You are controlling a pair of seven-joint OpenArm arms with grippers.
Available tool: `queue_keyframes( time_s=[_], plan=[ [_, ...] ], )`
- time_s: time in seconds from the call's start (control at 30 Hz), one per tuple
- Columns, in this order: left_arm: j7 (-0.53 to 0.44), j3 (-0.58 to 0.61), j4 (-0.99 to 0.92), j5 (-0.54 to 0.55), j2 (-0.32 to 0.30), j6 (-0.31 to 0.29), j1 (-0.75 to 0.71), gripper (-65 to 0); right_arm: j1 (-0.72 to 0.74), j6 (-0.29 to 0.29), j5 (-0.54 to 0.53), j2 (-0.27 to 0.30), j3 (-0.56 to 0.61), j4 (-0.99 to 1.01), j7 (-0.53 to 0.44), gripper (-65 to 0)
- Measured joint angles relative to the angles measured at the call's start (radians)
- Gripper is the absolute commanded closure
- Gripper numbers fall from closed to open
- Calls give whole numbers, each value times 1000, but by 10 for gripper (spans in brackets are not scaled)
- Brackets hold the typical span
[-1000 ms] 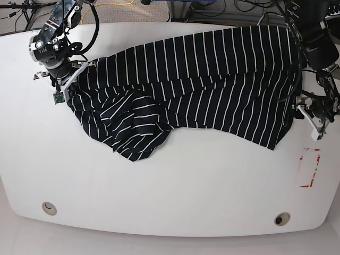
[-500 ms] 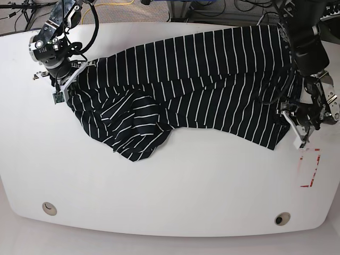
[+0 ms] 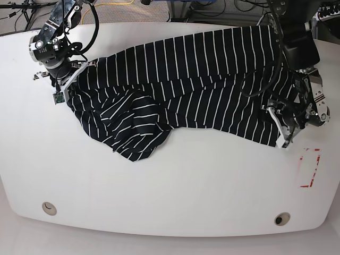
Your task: Fold the T-shirt properly
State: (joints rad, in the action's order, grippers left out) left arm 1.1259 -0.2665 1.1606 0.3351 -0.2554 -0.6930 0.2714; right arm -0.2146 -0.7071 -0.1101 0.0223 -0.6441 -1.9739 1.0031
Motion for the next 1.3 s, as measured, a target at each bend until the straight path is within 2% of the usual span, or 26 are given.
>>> queue_keyframes(
  time_s=[0.03, 0.07, 0.13, 0.27, 0.47, 0.6, 0.73, 0.9, 1.07, 1.2, 1.3],
  plan=[
    [0, 14, 0, 15, 2, -2, -3, -158, 0, 0, 0, 0, 0, 0, 0, 0],
    [-4, 21, 0, 24, 4, -3, -5, -75, 0, 0, 0, 0, 0, 0, 0, 0],
    [-18, 28, 0, 39, 16, -5, -11, 0, 0, 0, 1, 0, 0, 0, 0, 0],
    [-62, 30, -3, 55, 27, -8, -23, 0, 8, 0, 1, 0, 0, 0, 4, 0],
    [-77, 29, 24, 59, 28, 43, -31, 0, 25, 0, -2, 0, 0, 0, -1, 0],
    [-11, 0, 148, -15, 42, 62, -55, 0, 28, 0, 1, 0, -1, -7, 7, 0],
    [-9, -27, 315, -19, 32, 63, -61, 0, 52, 0, 1, 9, -6, -25, 13, 0],
    [-29, -29, 480, -1, 27, 63, -21, 0, 95, 0, -9, 43, -3, -27, 4, 0],
    [12, -27, 553, 2, 33, 61, 42, 0, 165, 0, 2, 79, -4, -21, 12, 0],
    [78, -36, 557, -1, 32, 106, 133, 0, 242, 0, -2, 108, 1, -20, 13, 0],
    [93, -96, 580, 9, 39, 150, 198, 0, 315, 0, -11, 130, 4, -12, 5, 0]
  ],
)
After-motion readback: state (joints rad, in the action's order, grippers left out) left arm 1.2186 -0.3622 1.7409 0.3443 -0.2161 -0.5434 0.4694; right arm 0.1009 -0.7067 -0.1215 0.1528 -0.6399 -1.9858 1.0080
